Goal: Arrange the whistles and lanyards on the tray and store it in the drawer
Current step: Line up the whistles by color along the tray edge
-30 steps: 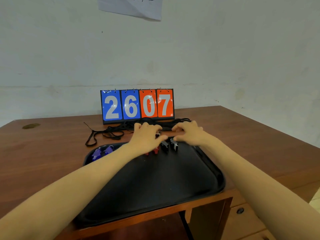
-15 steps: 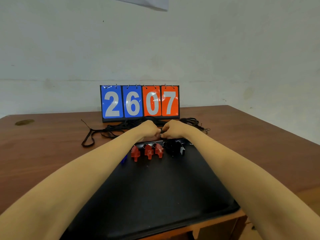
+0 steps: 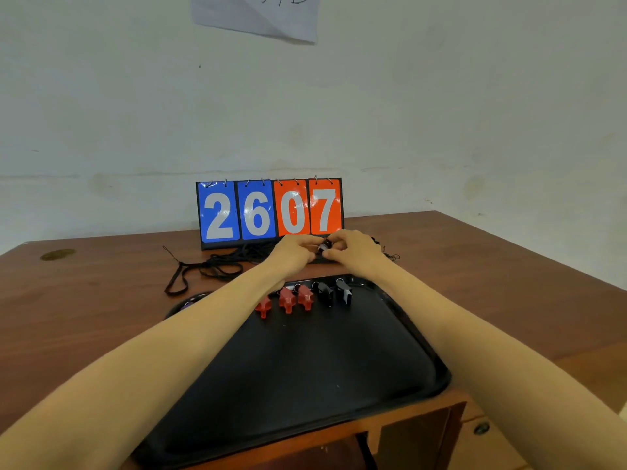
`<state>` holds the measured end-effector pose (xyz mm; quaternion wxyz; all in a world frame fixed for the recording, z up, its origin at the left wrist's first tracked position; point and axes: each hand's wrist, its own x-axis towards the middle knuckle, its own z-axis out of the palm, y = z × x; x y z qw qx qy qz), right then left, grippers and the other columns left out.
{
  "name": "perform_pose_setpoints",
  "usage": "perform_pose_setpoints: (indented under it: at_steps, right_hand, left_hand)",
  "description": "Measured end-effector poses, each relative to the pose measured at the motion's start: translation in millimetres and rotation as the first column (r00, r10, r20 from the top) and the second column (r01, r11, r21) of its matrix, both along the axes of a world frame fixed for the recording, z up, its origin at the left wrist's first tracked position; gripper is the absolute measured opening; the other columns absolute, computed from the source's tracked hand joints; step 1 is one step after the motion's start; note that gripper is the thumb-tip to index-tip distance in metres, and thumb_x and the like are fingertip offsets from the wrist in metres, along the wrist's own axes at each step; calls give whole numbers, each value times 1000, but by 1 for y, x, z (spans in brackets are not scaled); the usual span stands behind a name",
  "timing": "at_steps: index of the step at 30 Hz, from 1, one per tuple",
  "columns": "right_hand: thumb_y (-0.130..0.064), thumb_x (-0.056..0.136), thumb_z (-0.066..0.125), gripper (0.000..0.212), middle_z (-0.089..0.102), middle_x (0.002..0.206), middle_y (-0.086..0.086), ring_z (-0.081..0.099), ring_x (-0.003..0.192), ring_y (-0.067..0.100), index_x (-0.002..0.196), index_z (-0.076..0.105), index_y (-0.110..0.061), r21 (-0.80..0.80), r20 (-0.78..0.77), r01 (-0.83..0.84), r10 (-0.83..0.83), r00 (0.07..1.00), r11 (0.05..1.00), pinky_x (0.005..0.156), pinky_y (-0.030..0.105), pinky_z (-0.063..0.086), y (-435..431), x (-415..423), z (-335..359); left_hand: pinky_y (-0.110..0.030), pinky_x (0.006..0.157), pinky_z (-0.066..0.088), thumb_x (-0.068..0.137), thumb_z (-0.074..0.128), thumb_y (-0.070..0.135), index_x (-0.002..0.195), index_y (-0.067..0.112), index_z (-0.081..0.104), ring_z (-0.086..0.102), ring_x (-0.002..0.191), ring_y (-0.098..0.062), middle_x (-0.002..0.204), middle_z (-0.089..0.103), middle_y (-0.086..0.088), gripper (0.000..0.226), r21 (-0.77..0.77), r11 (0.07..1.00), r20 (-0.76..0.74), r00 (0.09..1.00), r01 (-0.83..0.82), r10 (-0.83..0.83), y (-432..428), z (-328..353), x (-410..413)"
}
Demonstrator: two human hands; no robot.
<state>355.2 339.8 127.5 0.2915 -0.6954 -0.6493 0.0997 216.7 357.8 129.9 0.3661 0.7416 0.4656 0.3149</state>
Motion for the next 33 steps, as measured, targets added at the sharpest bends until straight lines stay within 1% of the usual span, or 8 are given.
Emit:
perform_pose_setpoints:
  at_steps: [3, 7, 11, 15, 20, 25, 28, 33]
  right_hand:
    - [-34, 90, 57, 41, 63, 119, 0, 56, 112, 19, 128, 52, -21, 31, -48, -10, 12, 999, 999, 103, 47, 40, -17, 7, 8]
    - [-30, 89, 59, 43, 66, 114, -5, 57, 109, 16, 131, 49, -28, 129, -50, -22, 29, 998, 991, 104, 47, 38, -39, 13, 12]
    - [-27, 84, 65, 46, 69, 107, -5, 60, 103, 15, 127, 50, -29, 208, -140, -73, 103, 985, 975, 103, 47, 40, -55, 14, 10]
    - [-28, 81, 69, 62, 67, 110, -1, 60, 103, 18, 136, 41, -31, 204, -26, -103, 111, 994, 974, 102, 48, 41, -65, 12, 8]
    - [-28, 84, 65, 56, 66, 112, 1, 59, 106, 18, 136, 44, -27, 251, 74, -98, 82, 994, 963, 99, 41, 45, -73, 11, 2]
    - [-21, 83, 68, 50, 65, 115, 2, 60, 103, 11, 130, 52, -19, 289, -126, -96, 138, 982, 953, 98, 31, 48, -77, 14, -4]
    - [-25, 82, 69, 47, 65, 115, 1, 56, 109, 15, 126, 56, -21, 332, -8, -71, 78, 997, 941, 100, 36, 45, -76, 17, -5]
    - [-27, 84, 66, 40, 65, 114, -3, 54, 110, 16, 123, 60, -25, 381, 165, -110, 49, 985, 918, 100, 44, 41, -74, 16, -6]
  left_hand:
    - [-41, 111, 30, 82, 66, 13, 130, 24, 53, 48, 126, -18, 130, 58, 2, 50, 47, 998, -45, 998, 33, -31, -10, 6, 1]
    - [-30, 102, 34, 90, 57, 18, 127, 19, 55, 47, 125, -17, 132, 55, -1, 37, 38, 999, 126, 991, 39, -43, -27, 16, 5]
    - [-32, 101, 38, 81, 69, 28, 113, 21, 60, 53, 117, -18, 117, 62, 0, 34, 27, 996, 220, 973, -82, 74, -36, 16, 9]
    - [-47, 103, 39, 71, 77, 32, 89, 31, 55, 60, 105, -19, 89, 64, 10, 28, 70, 988, 152, 980, -139, 128, -41, 13, 15]
    - [-48, 99, 44, 65, 79, 38, 92, 31, 59, 64, 101, -20, 98, 70, 4, 35, 26, 994, 185, 977, -110, 103, -46, 5, 19]
    - [-24, 85, 47, 81, 68, 14, 119, 12, 58, 59, 96, -13, 114, 63, -5, 40, -75, 997, 289, 956, -33, 53, -51, 7, 17]
    - [-13, 67, 47, 86, 61, 7, 118, 6, 55, 59, 83, -5, 106, 61, -3, 33, -106, 994, 306, 952, 19, 15, -50, 6, 15]
    - [-17, 75, 47, 78, 72, 21, 108, 7, 63, 62, 87, -6, 100, 66, 0, 34, -124, 992, 315, 948, -8, 47, -47, 3, 17]
